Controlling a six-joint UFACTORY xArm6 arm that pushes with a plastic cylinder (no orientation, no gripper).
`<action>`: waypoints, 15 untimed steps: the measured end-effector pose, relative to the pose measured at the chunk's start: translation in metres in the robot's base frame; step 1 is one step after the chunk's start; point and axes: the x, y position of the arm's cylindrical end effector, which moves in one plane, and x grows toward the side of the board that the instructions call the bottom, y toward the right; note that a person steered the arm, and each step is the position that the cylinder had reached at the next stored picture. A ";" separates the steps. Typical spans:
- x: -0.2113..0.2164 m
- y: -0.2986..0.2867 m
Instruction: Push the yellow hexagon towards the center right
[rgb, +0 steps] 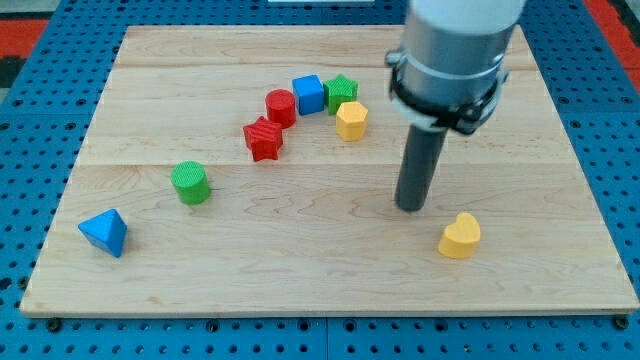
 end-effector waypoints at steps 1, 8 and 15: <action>0.037 0.061; -0.170 -0.089; -0.071 0.025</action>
